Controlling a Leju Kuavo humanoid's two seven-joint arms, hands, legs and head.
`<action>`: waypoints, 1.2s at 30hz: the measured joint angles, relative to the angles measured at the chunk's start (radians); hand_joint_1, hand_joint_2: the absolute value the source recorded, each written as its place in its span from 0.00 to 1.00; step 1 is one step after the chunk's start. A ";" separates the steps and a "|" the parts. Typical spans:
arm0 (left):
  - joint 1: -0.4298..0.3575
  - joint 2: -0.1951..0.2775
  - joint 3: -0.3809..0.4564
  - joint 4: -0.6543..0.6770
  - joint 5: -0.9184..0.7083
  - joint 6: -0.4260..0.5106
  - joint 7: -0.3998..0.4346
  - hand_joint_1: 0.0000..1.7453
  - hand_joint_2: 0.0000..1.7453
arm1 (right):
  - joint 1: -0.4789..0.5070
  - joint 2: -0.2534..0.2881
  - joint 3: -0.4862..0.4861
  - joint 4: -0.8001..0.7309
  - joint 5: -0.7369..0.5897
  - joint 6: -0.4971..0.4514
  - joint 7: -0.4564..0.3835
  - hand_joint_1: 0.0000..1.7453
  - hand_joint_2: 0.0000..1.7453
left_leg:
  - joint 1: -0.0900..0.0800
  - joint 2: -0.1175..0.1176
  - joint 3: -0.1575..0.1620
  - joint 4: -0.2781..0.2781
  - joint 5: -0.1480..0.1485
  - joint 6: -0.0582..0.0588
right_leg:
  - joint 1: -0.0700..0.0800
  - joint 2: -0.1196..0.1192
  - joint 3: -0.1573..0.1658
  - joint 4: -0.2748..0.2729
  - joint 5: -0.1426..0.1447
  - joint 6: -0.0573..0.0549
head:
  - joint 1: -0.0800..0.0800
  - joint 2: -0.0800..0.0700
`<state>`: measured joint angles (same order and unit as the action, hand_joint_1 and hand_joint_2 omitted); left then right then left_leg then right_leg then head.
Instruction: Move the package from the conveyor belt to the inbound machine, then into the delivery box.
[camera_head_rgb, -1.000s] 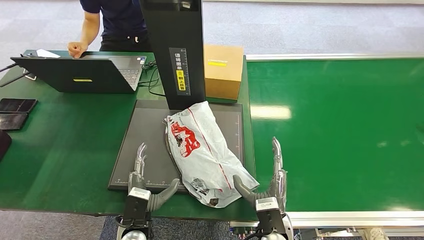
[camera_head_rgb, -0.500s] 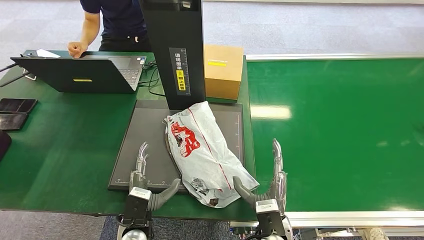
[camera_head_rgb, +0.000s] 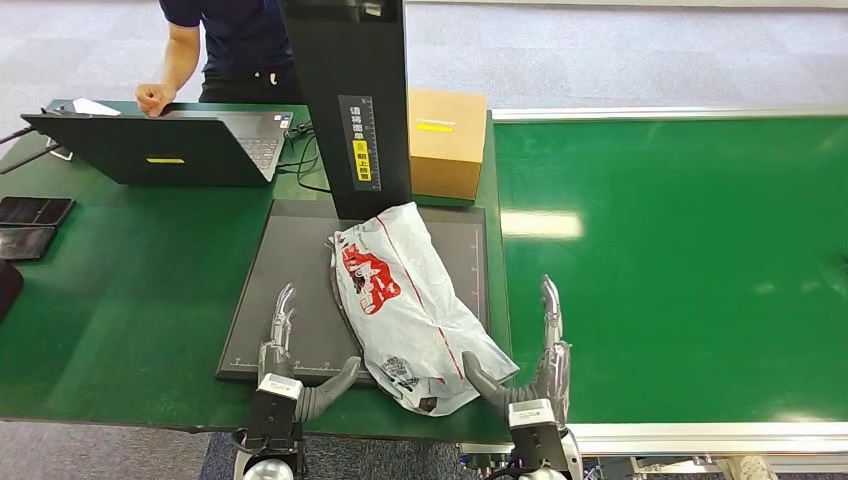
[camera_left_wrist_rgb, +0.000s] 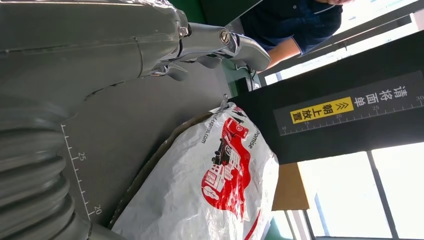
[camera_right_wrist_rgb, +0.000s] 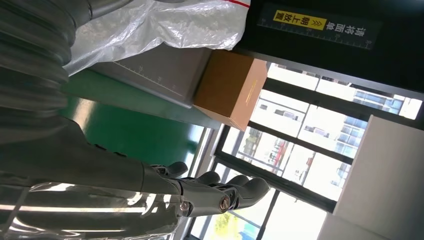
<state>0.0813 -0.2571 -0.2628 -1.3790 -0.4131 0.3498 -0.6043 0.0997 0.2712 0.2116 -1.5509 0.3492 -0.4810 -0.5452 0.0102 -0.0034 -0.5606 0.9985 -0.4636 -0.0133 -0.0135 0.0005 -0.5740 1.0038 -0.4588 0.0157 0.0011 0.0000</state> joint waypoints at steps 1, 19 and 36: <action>0.000 0.000 0.000 0.000 0.001 0.000 0.000 0.00 1.00 | 0.000 0.000 0.000 0.000 0.002 -0.001 0.002 0.00 1.00 | 0.000 0.000 0.000 0.000 0.000 0.000 | 0.000 0.000 0.000 0.000 0.000 0.000 | 0.000 0.000; -0.013 -0.005 0.002 0.000 0.002 -0.006 0.000 0.00 1.00 | -0.012 0.000 0.000 -0.009 0.037 0.003 0.020 0.00 1.00 | 0.000 0.000 0.000 0.000 0.000 0.000 | 0.000 0.000 0.000 0.000 0.000 0.000 | 0.000 0.000; -0.021 -0.006 0.004 0.035 0.026 -0.036 0.014 0.00 1.00 | -0.077 0.005 -0.061 0.102 -0.093 0.036 0.060 0.00 1.00 | 0.000 0.000 0.000 0.000 0.000 0.000 | 0.000 0.000 0.000 0.000 0.000 0.000 | 0.000 0.000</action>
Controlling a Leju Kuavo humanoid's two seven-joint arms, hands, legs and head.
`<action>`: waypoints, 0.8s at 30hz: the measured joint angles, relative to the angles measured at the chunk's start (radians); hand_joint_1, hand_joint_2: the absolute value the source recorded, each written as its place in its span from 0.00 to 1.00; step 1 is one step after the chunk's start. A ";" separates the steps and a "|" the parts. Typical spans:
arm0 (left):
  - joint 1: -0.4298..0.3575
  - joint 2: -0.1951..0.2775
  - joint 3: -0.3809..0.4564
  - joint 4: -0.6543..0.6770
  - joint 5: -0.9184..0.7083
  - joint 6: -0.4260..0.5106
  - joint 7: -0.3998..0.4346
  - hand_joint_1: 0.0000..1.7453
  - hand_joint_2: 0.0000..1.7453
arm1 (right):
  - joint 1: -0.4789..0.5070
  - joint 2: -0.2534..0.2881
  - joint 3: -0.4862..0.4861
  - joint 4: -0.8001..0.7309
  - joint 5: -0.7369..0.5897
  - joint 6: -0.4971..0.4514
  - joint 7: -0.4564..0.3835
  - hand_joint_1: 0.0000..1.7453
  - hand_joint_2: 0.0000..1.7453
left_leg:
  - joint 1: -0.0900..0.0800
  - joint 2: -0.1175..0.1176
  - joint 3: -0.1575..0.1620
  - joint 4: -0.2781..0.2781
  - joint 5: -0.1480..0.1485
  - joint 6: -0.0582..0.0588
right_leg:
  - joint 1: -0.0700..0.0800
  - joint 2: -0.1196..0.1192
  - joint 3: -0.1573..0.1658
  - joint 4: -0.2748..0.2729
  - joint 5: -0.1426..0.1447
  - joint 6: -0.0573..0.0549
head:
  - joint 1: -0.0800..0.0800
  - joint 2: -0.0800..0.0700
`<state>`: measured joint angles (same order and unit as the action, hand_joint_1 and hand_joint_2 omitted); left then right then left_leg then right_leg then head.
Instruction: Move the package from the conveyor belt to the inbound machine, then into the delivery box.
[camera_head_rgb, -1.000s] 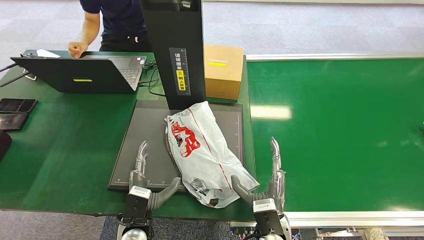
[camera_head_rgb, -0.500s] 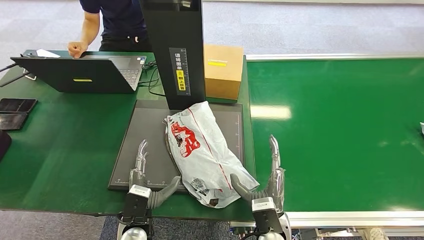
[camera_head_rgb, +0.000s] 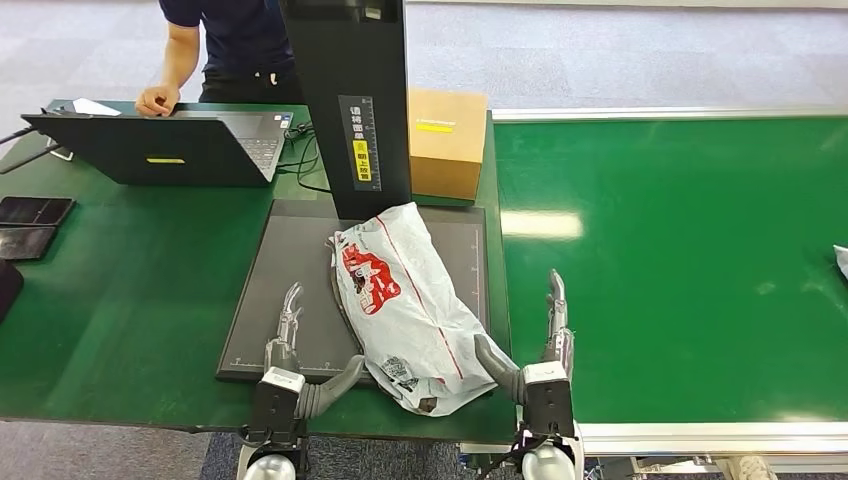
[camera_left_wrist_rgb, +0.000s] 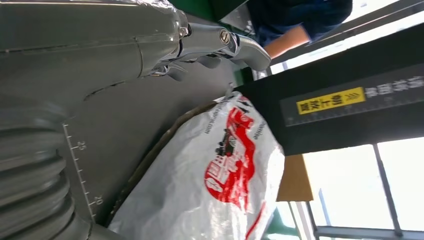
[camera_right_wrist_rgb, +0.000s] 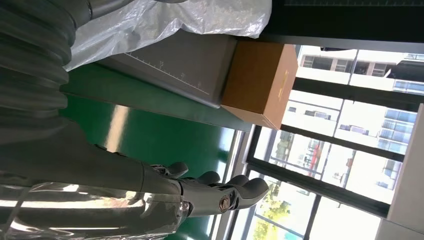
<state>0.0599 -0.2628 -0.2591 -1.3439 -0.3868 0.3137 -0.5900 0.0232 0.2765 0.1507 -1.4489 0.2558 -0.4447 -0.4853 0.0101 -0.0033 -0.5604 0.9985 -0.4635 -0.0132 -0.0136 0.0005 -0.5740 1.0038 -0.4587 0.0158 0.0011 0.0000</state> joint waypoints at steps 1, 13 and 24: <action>-0.001 0.000 0.002 0.007 0.004 0.000 0.002 0.00 1.00 | -0.003 0.002 -0.006 0.009 -0.005 0.009 -0.009 0.00 1.00 | 0.000 0.000 0.000 0.000 0.000 0.000 | 0.000 0.000 0.000 0.000 0.000 0.000 | 0.000 0.000; -0.002 -0.001 0.009 0.037 -0.003 0.035 -0.019 0.00 1.00 | -0.003 0.010 -0.001 0.011 0.029 -0.007 -0.045 0.00 1.00 | 0.000 0.000 0.000 0.000 0.000 0.000 | 0.000 0.000 0.000 0.000 0.000 0.000 | 0.000 0.000; -0.004 0.001 -0.004 0.029 0.003 0.038 -0.033 0.00 1.00 | 0.003 0.010 0.001 -0.019 0.030 -0.018 -0.053 0.00 1.00 | 0.000 0.000 0.000 0.000 0.000 0.000 | 0.000 0.000 0.000 0.000 0.000 0.000 | 0.000 0.000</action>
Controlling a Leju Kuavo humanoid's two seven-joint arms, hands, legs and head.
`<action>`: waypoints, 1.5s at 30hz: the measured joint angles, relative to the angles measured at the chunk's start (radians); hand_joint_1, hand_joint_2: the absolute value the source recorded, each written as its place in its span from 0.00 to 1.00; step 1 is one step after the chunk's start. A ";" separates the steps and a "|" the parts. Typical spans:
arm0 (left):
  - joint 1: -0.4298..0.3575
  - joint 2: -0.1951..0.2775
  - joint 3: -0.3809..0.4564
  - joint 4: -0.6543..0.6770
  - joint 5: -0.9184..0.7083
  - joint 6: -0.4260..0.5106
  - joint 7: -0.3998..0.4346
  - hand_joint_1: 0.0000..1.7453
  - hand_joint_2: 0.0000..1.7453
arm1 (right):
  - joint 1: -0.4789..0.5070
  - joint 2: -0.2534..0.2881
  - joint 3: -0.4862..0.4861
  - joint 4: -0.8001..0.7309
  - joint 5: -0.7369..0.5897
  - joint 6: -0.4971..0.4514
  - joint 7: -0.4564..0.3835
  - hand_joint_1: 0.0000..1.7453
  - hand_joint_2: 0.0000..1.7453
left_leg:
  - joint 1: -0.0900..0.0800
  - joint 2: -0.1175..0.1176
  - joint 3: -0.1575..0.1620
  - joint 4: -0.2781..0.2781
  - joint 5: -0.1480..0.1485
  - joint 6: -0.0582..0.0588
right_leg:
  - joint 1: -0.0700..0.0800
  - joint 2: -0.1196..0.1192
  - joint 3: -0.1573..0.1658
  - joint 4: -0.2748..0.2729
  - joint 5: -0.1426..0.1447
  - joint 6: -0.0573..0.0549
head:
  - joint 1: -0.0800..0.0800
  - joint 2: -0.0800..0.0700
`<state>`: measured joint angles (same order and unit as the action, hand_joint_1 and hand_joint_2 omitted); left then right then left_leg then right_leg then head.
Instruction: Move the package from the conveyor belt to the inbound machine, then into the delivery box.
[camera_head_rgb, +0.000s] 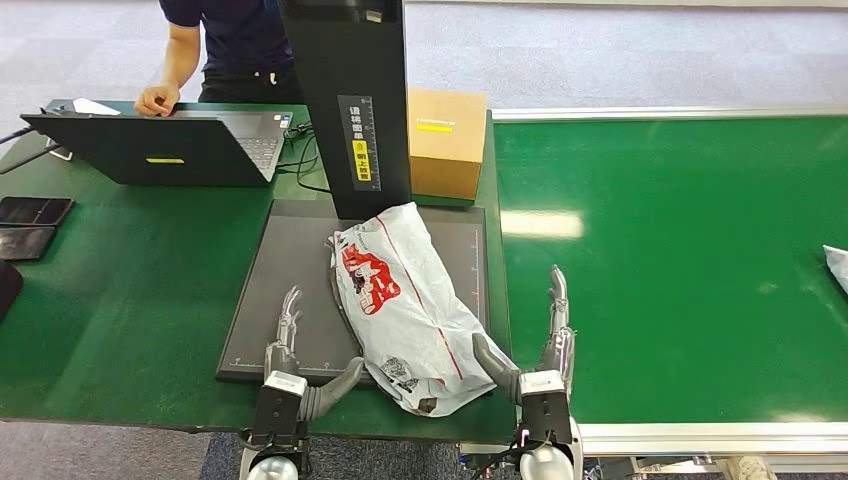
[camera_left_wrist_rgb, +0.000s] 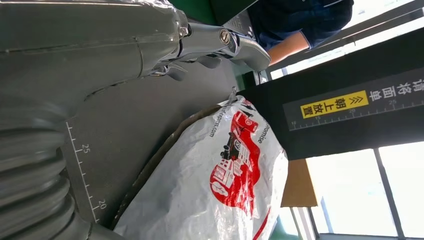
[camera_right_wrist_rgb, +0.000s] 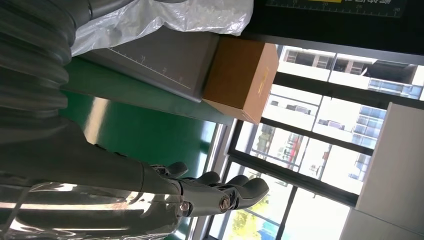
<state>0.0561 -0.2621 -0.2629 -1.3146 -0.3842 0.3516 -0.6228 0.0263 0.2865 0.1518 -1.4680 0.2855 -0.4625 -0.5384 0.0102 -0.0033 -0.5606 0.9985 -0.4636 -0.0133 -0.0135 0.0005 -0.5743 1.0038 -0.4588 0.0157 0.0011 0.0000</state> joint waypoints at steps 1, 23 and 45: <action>0.000 0.000 0.000 -0.002 0.000 0.001 0.000 0.00 1.00 | 0.001 0.000 0.000 -0.002 0.001 0.000 -0.001 0.00 1.00 | 0.000 0.000 0.000 0.000 0.000 0.000 | 0.000 0.000 0.000 0.000 0.000 0.000 | 0.000 0.000; -0.031 0.009 -0.046 -0.054 -0.308 -0.047 0.098 0.00 1.00 | 0.053 -0.008 0.040 -0.088 0.045 0.007 -0.001 0.00 1.00 | 0.000 0.000 0.000 0.000 0.000 0.000 | 0.000 0.000 0.000 0.000 0.000 0.000 | 0.000 0.000; -0.593 0.092 -0.347 0.495 -0.492 -0.273 0.142 0.00 1.00 | 0.120 -0.037 0.074 -0.169 0.028 0.048 -0.029 0.00 1.00 | 0.000 0.000 0.000 0.000 0.001 0.000 | 0.000 0.000 0.001 0.000 0.001 0.000 | 0.000 0.000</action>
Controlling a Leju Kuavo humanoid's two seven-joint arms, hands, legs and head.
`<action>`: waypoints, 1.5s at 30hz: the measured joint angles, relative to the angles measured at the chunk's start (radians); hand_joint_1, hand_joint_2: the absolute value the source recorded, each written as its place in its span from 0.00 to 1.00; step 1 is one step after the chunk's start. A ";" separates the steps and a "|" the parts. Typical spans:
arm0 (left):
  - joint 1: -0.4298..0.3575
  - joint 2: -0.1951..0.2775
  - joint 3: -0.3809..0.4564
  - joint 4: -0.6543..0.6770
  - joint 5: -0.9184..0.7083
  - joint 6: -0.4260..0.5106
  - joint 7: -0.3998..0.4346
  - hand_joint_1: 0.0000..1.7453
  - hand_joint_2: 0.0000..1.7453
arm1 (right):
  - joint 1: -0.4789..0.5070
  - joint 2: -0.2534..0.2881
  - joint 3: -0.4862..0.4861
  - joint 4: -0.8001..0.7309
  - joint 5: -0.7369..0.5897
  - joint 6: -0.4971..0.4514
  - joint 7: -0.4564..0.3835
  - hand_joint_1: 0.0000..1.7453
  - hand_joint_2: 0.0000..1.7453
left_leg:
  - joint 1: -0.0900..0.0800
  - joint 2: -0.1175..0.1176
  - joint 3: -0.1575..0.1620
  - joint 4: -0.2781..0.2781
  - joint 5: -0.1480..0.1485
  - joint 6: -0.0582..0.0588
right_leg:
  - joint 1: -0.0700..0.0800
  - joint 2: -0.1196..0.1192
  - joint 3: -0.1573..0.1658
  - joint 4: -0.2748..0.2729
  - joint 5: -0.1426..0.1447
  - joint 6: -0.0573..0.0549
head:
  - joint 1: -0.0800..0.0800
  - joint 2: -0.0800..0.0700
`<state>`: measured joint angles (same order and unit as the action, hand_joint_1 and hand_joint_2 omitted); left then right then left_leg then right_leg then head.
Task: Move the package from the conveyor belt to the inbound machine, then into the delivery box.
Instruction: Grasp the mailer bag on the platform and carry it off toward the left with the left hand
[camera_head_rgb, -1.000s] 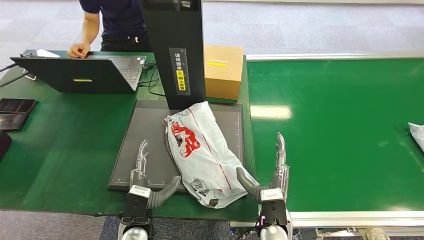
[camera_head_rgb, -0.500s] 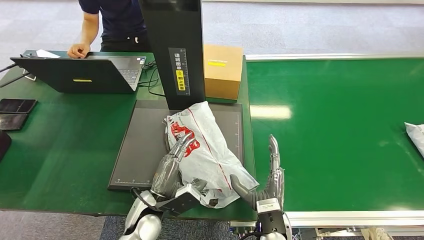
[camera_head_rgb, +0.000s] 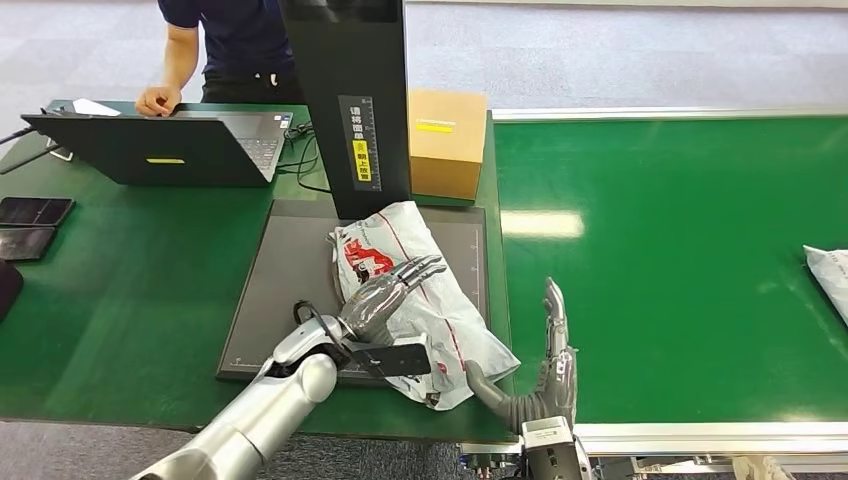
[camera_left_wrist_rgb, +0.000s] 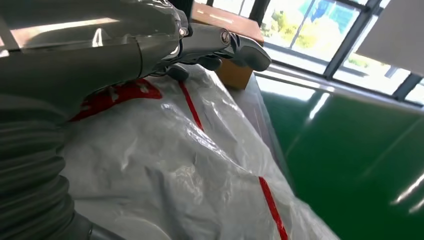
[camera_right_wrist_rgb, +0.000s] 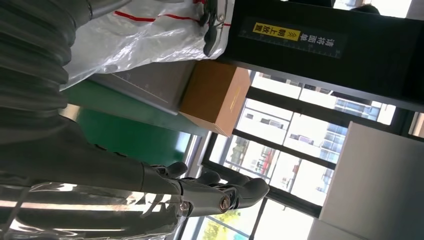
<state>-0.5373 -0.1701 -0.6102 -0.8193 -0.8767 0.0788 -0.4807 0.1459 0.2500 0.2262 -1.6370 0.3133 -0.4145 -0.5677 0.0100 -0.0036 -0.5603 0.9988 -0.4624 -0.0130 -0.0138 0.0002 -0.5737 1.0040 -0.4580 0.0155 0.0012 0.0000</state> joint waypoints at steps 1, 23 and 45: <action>-0.019 0.000 -0.016 0.021 -0.003 -0.009 0.009 0.00 1.00 | 0.003 -0.001 0.000 -0.003 -0.001 0.003 0.000 0.00 1.00 | 0.000 0.000 0.000 0.000 0.000 0.000 | 0.000 0.000 0.000 0.000 0.000 0.000 | 0.000 0.000; -0.192 0.031 -0.152 0.305 0.002 -0.013 0.076 1.00 1.00 | 0.026 -0.053 0.006 -0.005 -0.058 0.019 -0.024 0.00 1.00 | 0.000 0.000 0.012 -0.001 0.001 -0.001 | 0.001 0.000 0.013 0.000 0.002 -0.001 | 0.000 0.000; -0.050 0.245 0.114 -0.107 -0.142 0.354 0.308 1.00 1.00 | 0.027 -0.063 -0.002 0.016 -0.119 0.061 -0.072 0.00 1.00 | 0.001 0.001 -0.001 -0.001 0.004 -0.002 | 0.001 0.001 -0.001 0.001 0.002 -0.002 | 0.000 0.000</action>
<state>-0.5874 0.0753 -0.4963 -0.9268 -1.0192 0.4332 -0.1731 0.1730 0.1870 0.2238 -1.6211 0.1945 -0.3533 -0.6393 0.0106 -0.0028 -0.5611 0.9975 -0.4588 -0.0154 -0.0132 0.0010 -0.5750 1.0051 -0.4555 0.0138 0.0011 0.0000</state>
